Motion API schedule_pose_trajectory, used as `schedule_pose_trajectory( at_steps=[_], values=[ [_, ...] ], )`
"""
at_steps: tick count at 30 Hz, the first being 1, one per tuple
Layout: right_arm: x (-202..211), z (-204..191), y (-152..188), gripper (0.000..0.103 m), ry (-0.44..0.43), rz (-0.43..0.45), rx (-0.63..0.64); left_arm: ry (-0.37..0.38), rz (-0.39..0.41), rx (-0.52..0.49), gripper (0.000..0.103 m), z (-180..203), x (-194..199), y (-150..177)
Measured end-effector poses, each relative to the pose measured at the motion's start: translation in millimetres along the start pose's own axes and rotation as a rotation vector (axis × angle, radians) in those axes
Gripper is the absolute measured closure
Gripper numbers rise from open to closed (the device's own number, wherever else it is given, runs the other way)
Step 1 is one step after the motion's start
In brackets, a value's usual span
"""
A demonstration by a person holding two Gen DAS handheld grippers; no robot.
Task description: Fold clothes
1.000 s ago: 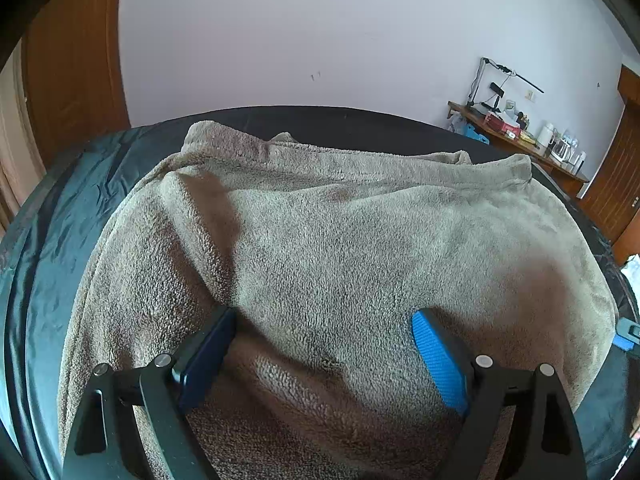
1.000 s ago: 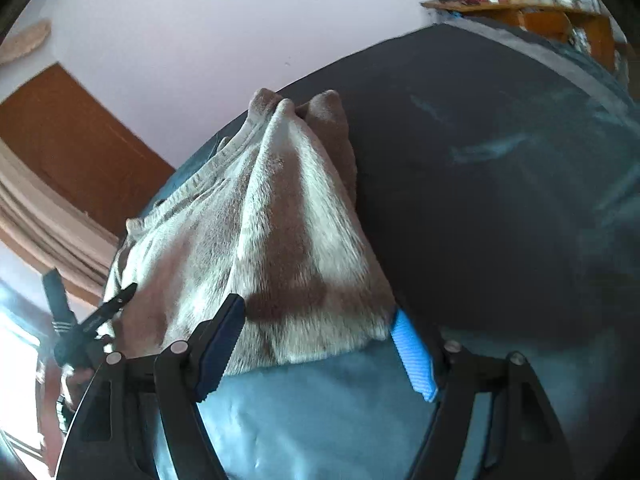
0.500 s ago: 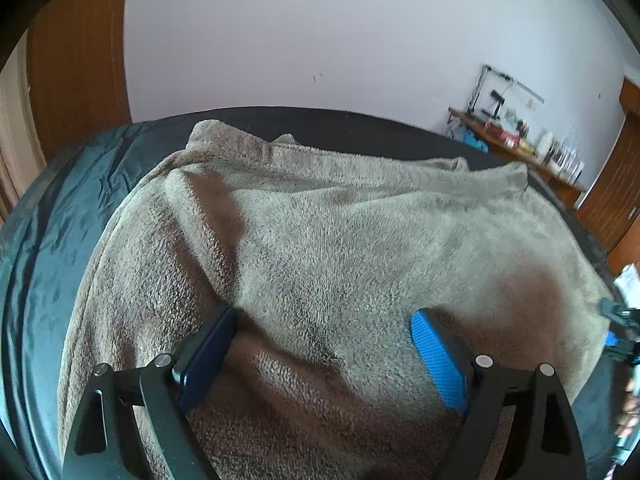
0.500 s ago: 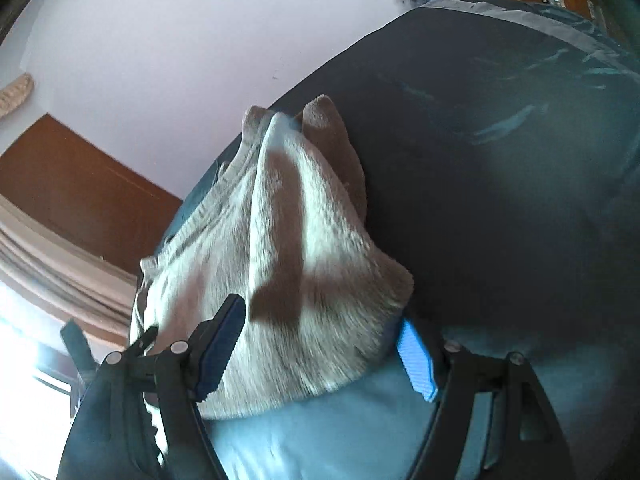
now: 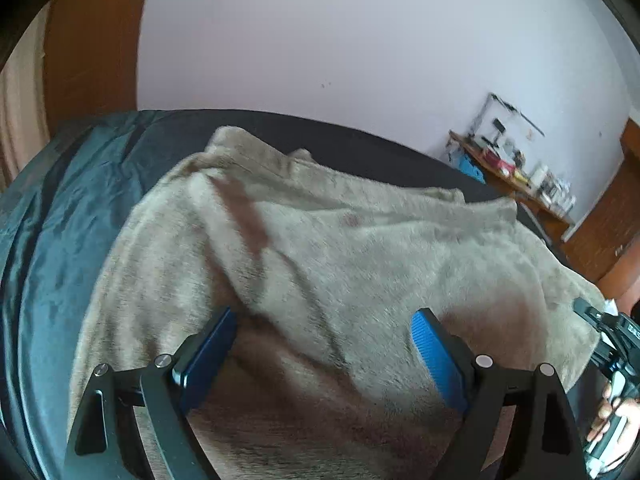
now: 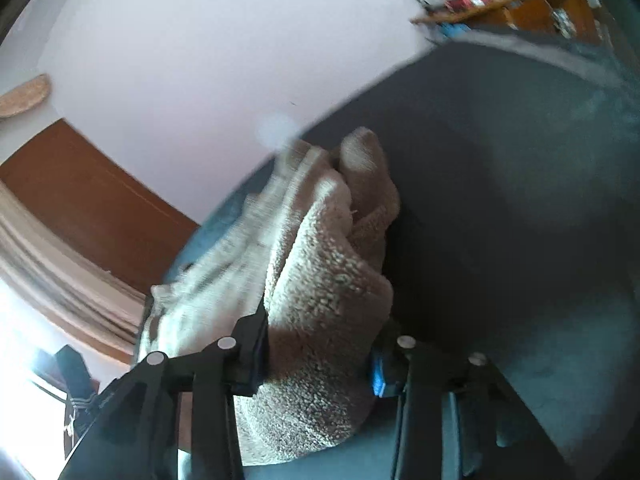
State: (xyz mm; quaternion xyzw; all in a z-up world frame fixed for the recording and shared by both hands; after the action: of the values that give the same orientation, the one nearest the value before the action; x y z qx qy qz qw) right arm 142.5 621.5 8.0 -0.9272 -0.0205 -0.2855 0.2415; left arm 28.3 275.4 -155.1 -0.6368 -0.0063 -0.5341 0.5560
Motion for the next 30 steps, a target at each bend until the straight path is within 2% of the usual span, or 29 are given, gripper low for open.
schedule_pose_trajectory(
  at_steps=[2,6,9,14,19,23,26,30],
  values=[
    [4.2,-17.8,-1.5,0.061,-0.03,0.013,0.04,0.004,0.014,0.047,0.012,-10.9,4.8,-2.5],
    [5.9,-47.2,1.6,0.064,-0.034,0.031,0.139,0.007,0.027,0.112,0.012,-27.5,9.4,-6.5],
    [5.8,-65.9,3.0,0.065,-0.051,0.042,0.169,-0.035,0.039,0.139,0.012,-39.2,14.1,-7.7],
    [6.7,-112.7,9.5,0.068,-0.114,0.059,0.234,-0.051,0.07,0.259,0.012,-70.8,25.6,-7.5],
    [-15.1,-179.0,31.8,0.07,-0.203,0.03,0.307,-0.089,0.11,0.362,0.012,-101.1,40.1,-4.6],
    [-36.2,-222.7,60.8,0.071,-0.27,-0.032,0.368,-0.094,0.112,0.427,0.012,-117.8,41.1,-0.2],
    [-58.5,-248.1,94.8,0.071,-0.299,-0.11,0.43,-0.077,0.113,0.465,0.012,-123.9,41.2,2.5],
    [-90.5,-254.6,145.9,0.073,-0.282,-0.219,0.511,0.073,0.158,0.545,0.012,-123.4,44.8,2.1]
  ],
)
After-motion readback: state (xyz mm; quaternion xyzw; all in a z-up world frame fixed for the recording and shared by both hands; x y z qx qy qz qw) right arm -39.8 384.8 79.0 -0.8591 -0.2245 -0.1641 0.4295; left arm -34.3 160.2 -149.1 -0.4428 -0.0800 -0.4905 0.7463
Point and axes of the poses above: each gripper's, at about its wrist camera, not at the fingertips, and x roughly against the way its jaws point, z to its right, y to its underside, the point moved 8 cm from there along -x, roughly the way its jaws point, and after that the axes turned 10 degrees about -x, right-handed, at the moved point
